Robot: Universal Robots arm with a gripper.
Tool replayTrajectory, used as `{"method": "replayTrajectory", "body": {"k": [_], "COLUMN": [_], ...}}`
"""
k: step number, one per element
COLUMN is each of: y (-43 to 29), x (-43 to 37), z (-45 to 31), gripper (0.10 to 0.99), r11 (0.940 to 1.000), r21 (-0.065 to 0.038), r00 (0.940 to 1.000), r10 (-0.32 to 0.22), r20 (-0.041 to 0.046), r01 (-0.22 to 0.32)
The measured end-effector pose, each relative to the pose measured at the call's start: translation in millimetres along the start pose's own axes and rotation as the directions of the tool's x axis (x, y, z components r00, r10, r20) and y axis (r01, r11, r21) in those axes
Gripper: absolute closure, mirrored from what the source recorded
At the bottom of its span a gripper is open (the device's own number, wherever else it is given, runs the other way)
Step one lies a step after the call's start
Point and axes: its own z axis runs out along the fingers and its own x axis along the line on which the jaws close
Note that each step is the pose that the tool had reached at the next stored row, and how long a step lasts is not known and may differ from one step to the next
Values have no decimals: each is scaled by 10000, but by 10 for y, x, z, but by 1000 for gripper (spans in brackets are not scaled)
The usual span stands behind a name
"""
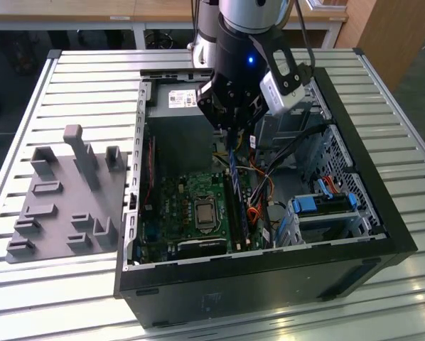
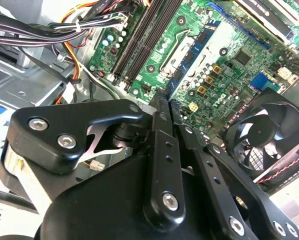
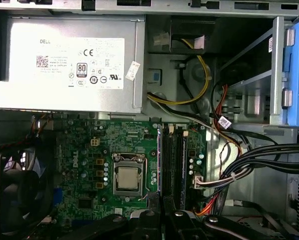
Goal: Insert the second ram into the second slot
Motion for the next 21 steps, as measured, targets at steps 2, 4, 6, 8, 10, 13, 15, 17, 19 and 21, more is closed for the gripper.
{"method": "replayTrajectory", "body": {"k": [2,4,6,8,10,13,15,17,19,21], "y": [0,0,0,0,0,0,0,0,0,0], "x": [0,0,-1,-1,-1,-1,-2,-2,-2,-2], "z": [13,26,39,50,60,75,85,93,102,108], "gripper": [949,949,949,949,949,949,949,949,949,949], "r11": [10000,10000,10000,10000,10000,10000,10000,10000,10000,10000], "r21": [0,0,0,0,0,0,0,0,0,1], "r00": [10000,10000,10000,10000,10000,10000,10000,10000,10000,10000], "r10": [0,0,0,0,0,0,0,0,0,1], "r20": [0,0,0,0,0,0,0,0,0,0], "r01": [0,0,0,0,0,0,0,0,0,-1]}}
